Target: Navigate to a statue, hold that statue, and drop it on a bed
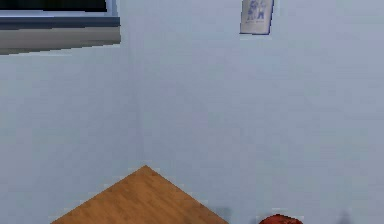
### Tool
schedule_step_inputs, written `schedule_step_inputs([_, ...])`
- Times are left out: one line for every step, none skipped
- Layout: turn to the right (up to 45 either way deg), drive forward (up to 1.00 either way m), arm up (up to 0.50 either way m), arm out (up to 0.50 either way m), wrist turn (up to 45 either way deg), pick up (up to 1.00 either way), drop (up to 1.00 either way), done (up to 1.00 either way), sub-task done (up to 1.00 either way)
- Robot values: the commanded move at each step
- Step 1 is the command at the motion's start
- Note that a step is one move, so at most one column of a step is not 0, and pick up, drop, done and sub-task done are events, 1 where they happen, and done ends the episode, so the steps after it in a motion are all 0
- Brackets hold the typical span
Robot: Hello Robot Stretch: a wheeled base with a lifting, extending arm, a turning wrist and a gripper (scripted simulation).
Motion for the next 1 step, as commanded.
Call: schedule_step_inputs([0.0, 0.0, 0.0, 0.0, -45.0, 0.0, 0.0, 0.0, 0.0])
